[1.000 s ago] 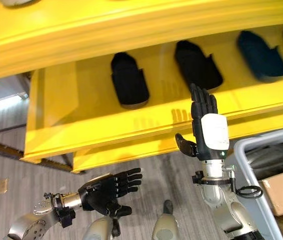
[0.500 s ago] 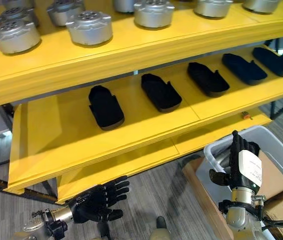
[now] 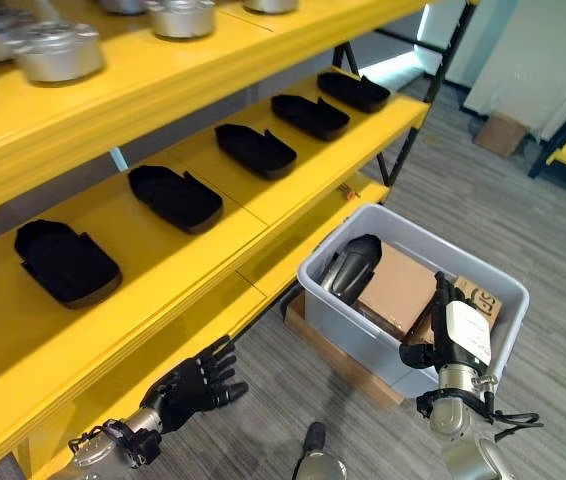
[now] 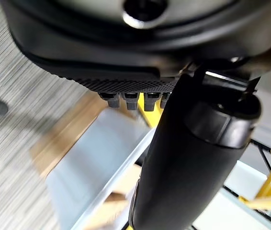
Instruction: Move parts from the plastic box to the shelf.
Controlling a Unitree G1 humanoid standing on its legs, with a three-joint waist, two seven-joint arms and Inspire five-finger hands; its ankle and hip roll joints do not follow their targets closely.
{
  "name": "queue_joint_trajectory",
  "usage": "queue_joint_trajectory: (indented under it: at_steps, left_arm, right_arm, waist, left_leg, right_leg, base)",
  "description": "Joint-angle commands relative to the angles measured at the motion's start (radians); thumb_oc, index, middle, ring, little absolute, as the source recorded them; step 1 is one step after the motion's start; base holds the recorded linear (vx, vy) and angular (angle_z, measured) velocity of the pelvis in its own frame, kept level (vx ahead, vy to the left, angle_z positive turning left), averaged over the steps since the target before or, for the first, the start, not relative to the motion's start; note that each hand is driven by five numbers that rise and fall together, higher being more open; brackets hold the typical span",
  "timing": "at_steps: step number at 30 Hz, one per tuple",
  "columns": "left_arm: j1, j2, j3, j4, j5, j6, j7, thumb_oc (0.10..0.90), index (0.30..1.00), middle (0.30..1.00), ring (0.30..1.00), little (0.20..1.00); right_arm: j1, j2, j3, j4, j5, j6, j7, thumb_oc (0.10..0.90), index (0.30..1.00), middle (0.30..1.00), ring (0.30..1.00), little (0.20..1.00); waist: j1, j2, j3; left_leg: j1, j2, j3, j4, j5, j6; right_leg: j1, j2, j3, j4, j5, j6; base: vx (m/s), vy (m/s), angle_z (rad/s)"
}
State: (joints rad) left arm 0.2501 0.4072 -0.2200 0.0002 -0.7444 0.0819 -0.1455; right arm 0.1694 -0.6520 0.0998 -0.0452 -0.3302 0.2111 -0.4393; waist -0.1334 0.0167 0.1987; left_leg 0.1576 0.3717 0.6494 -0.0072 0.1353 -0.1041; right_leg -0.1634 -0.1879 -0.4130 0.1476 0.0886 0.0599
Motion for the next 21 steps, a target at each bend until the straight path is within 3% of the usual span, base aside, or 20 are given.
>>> queue_joint_trajectory:
  at_steps: [1, 3, 5, 6, 7, 9, 10, 12, 13, 14, 16, 21]
  left_arm:
    - [-0.143, 0.022, 0.067, -0.083, -0.052, -0.171, 0.047, 0.9, 1.0, 1.0, 1.0, 1.0]
    - [-0.186, 0.001, 0.046, -0.06, -0.035, -0.173, 0.06, 0.9, 1.0, 1.0, 1.0, 1.0]
    - [-0.19, -0.039, 0.017, -0.057, -0.017, -0.182, 0.103, 0.9, 1.0, 1.0, 1.0, 1.0]
    - [-0.185, -0.044, 0.014, -0.065, -0.017, -0.18, 0.111, 0.9, 1.0, 1.0, 1.0, 1.0]
    - [-0.18, -0.05, 0.02, -0.087, -0.009, -0.157, 0.112, 0.9, 1.0, 1.0, 1.0, 1.0]
    - [-0.162, -0.057, 0.032, -0.101, -0.034, -0.236, 0.139, 0.9, 1.0, 1.0, 1.0, 1.0]
    - [-0.149, -0.059, 0.04, -0.112, -0.05, -0.264, 0.142, 0.9, 1.0, 1.0, 1.0, 1.0]
    - [-0.127, -0.063, 0.056, -0.126, -0.035, -0.285, 0.137, 0.9, 1.0, 1.0, 1.0, 1.0]
    - [-0.091, -0.071, 0.074, -0.141, -0.028, -0.289, 0.093, 0.9, 1.0, 1.0, 1.0, 1.0]
    - [-0.072, -0.078, 0.081, -0.138, -0.013, -0.288, 0.084, 0.9, 1.0, 1.0, 1.0, 1.0]
    - [-0.065, -0.079, 0.09, -0.107, -0.057, -0.289, 0.079, 0.9, 1.0, 1.0, 1.0, 1.0]
    - [-0.081, -0.077, 0.052, -0.078, -0.053, -0.262, 0.049, 0.9, 1.0, 1.0, 1.0, 1.0]
  right_arm:
    - [-0.163, -0.018, -0.079, -0.129, -0.025, -0.077, -0.111, 0.9, 1.0, 1.0, 1.0, 1.0]
    - [-0.2, -0.023, -0.056, -0.11, -0.015, -0.081, -0.107, 0.9, 1.0, 1.0, 1.0, 1.0]
    - [-0.241, -0.029, -0.019, -0.087, 0.017, -0.121, -0.097, 0.9, 1.0, 1.0, 1.0, 1.0]
    - [-0.242, -0.024, -0.014, -0.086, 0.019, -0.13, -0.087, 0.9, 1.0, 1.0, 1.0, 1.0]
    - [-0.242, -0.012, -0.01, -0.094, 0.033, -0.127, -0.072, 0.9, 1.0, 1.0, 1.0, 1.0]
    - [-0.23, 0.017, 0.006, -0.099, 0.05, -0.128, -0.055, 0.9, 1.0, 1.0, 1.0, 1.0]
    - [-0.216, 0.028, 0.011, -0.11, 0.048, -0.132, -0.04, 0.9, 1.0, 1.0, 1.0, 1.0]
    - [-0.182, 0.049, 0.025, -0.13, 0.006, -0.142, -0.023, 0.9, 1.0, 1.0, 1.0, 1.0]
    - [-0.158, 0.055, 0.041, -0.142, 0.017, -0.165, -0.01, 0.9, 1.0, 1.0, 1.0, 1.0]
    - [-0.168, 0.06, 0.057, -0.137, 0.01, -0.176, 0.002, 0.9, 1.0, 1.0, 1.0, 1.0]
    - [-0.167, 0.052, 0.059, -0.151, 0.041, -0.19, 0.026, 0.9, 1.0, 1.0, 1.0, 1.0]
    - [-0.19, 0.061, 0.045, -0.175, -0.001, -0.174, -0.019, 0.9, 1.0, 1.0, 1.0, 1.0]
  waist:
    - [0.022, -0.075, 0.037]
    - [0.029, -0.071, 0.042]
    - [0.055, -0.064, 0.036]
    - [0.062, -0.061, 0.034]
    - [0.076, -0.065, 0.039]
    - [0.094, -0.067, 0.04]
    - [0.098, -0.07, 0.038]
    - [0.113, -0.069, 0.033]
    - [0.141, -0.074, 0.043]
    - [0.157, -0.077, 0.048]
    - [0.145, -0.079, 0.041]
    - [0.135, -0.08, 0.024]
  left_leg:
    - [0.0, 0.006, -0.051, 0.072, -0.116, -0.018]
    - [-0.024, 0.035, -0.091, 0.172, -0.069, -0.038]
    - [-0.076, -0.079, -0.244, 0.258, -0.119, 0.001]
    - [-0.094, -0.116, -0.274, 0.274, -0.131, 0.012]
    - [-0.163, -0.177, -0.305, 0.298, -0.107, 0.037]
    - [-0.211, -0.245, -0.33, 0.191, -0.133, 0.06]
    - [-0.221, -0.255, -0.326, 0.141, -0.133, 0.064]
    - [-0.263, -0.245, -0.343, 0.051, -0.054, 0.045]
    - [-0.327, -0.23, -0.408, 0.0, 0.016, 0.027]
    - [-0.344, -0.225, -0.437, 0.004, 0.017, 0.025]
    - [-0.294, -0.222, -0.404, -0.018, 0.0, 0.035]
    - [-0.195, -0.275, -0.442, -0.074, -0.058, 0.068]
  right_leg:
    - [0.058, -0.011, 0.011, 0.084, -0.14, 0.032]
    - [0.071, 0.026, 0.022, 0.084, -0.164, -0.003]
    - [0.098, 0.075, 0.074, 0.048, -0.165, -0.023]
    - [0.11, 0.088, 0.094, 0.03, -0.162, -0.024]
    - [0.141, 0.113, 0.136, -0.027, -0.137, -0.036]
    - [0.183, 0.121, 0.183, -0.066, -0.139, -0.019]
    - [0.2, 0.122, 0.191, -0.08, -0.142, -0.015]
    - [0.232, 0.137, 0.211, -0.111, -0.143, -0.015]
    - [0.275, 0.152, 0.255, -0.12, -0.163, -0.02]
    - [0.294, 0.151, 0.274, -0.117, -0.178, -0.018]
    - [0.3, 0.137, 0.275, -0.131, -0.174, -0.007]
    - [0.253, 0.12, 0.283, -0.154, -0.13, 0.011]
  base:
    - [0.11, -0.332, -0.28]
    - [0.17, -0.306, -0.23]
    - [0.27, -0.193, -0.74]
    - [0.25, -0.142, -1.48]
    - [0.24, -0.062, -1.45]
    - [0.28, 0.057, -0.73]
    - [0.27, 0.087, -0.71]
    - [0.26, 0.075, -0.61]
    - [0.32, 0.124, -0.53]
    - [0.31, 0.181, -0.88]
    - [0.22, 0.232, -1.53]
    - [0.13, 0.145, -0.33]
